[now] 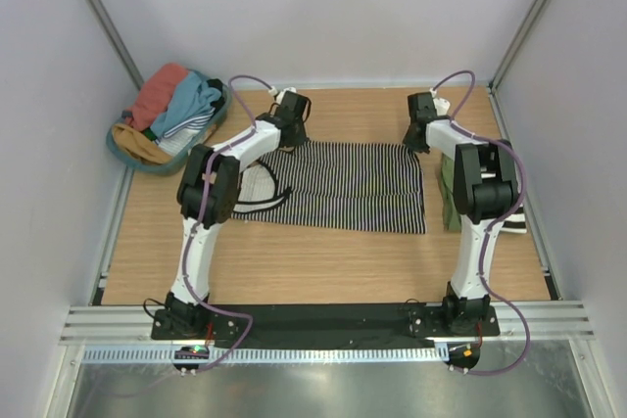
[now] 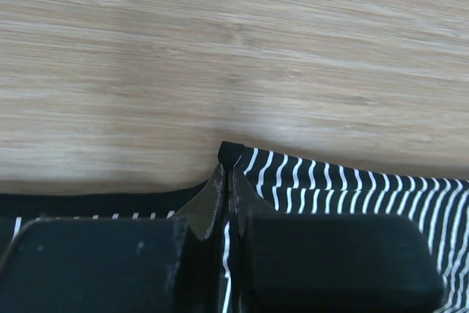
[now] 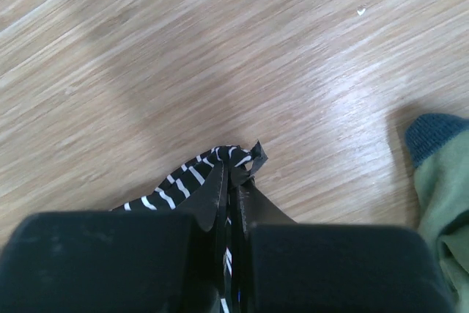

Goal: Fold and stack the tank tops
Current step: Fold the tank top

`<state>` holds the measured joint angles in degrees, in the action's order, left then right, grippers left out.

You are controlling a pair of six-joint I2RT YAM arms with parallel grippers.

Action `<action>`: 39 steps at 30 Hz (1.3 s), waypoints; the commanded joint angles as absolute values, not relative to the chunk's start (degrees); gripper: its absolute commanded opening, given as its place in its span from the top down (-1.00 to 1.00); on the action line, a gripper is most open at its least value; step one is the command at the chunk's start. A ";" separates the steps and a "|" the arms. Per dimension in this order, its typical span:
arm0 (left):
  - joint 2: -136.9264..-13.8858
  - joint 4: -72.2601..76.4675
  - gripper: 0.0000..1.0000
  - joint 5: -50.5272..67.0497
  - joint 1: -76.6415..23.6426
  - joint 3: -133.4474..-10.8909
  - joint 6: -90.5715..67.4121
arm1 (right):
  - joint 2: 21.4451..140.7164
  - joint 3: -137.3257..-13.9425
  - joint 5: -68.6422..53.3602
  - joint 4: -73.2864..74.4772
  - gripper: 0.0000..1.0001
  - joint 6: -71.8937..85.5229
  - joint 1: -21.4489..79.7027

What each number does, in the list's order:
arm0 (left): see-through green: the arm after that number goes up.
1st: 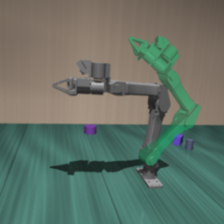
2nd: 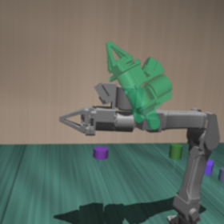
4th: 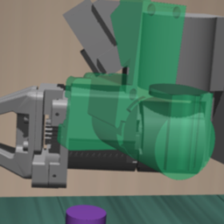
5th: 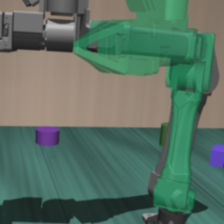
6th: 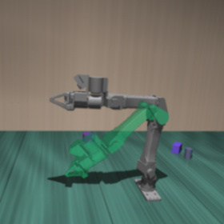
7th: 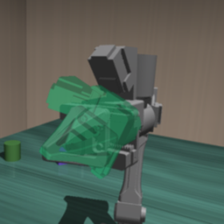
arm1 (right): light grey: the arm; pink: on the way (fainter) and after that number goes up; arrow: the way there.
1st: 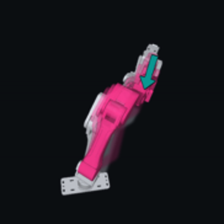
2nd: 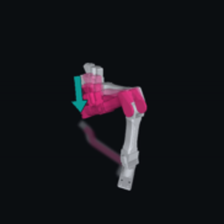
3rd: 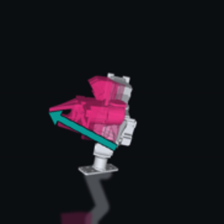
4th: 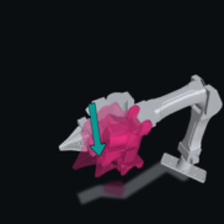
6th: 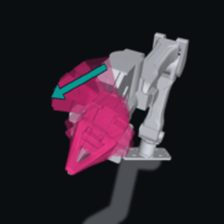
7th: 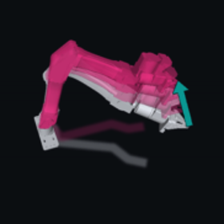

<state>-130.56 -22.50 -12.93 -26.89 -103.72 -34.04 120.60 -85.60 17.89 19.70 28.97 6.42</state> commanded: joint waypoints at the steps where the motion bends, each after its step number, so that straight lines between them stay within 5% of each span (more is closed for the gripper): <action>1: -124.20 -14.25 1.00 -16.00 -27.33 -100.73 -32.70 | 114.18 -82.19 20.39 15.66 0.98 28.13 6.59; 39: -96.51 7.38 1.00 -21.70 -33.75 -59.25 -33.84 | 82.36 -46.94 21.53 3.07 0.98 33.66 7.74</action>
